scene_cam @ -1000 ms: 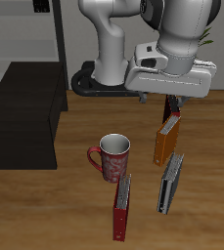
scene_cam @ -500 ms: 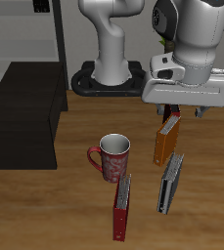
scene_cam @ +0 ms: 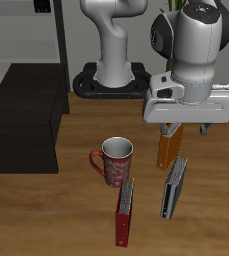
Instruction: Place the striped book upright on top of the shelf
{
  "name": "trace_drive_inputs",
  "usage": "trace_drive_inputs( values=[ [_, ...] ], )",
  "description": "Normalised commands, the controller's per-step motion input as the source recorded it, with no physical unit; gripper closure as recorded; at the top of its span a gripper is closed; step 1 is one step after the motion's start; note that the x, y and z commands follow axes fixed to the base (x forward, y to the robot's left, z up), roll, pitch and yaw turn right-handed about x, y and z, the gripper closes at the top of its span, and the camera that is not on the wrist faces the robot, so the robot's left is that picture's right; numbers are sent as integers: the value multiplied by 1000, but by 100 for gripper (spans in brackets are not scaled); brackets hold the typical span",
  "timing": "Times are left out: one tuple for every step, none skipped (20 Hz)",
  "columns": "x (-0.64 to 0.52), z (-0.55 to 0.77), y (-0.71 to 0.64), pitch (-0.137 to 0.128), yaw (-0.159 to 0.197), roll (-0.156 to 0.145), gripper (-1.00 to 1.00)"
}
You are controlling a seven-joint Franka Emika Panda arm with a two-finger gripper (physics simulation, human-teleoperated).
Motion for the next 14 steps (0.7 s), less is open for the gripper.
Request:
trace_drive_inputs(
  values=[
    [115, -227, -69, -26, -50, 57, -100],
    [-28, -289, -104, -56, -32, -30, -100],
    [-13, -240, 48, -66, 1, 71, -100],
    [35, -301, -85, -65, -20, -21, -100],
    [47, -359, -42, -7, -63, -23, -100],
    [16, -338, 51, -25, -10, 44, -100],
    [87, -404, -88, 22, -91, -36, -100],
    [30, -340, 54, -13, -6, 23, -100],
    [-12, -268, -52, -89, -48, -36, -100],
    [10, 3, 26, 0, 0, 0, -100],
    [57, -544, 46, -18, -47, 24, -100],
    [116, -662, 7, -22, -90, -45, -100],
    [113, -407, 94, 0, 15, 38, -100],
    [143, -403, -12, 29, -90, -19, -100]
  ],
)
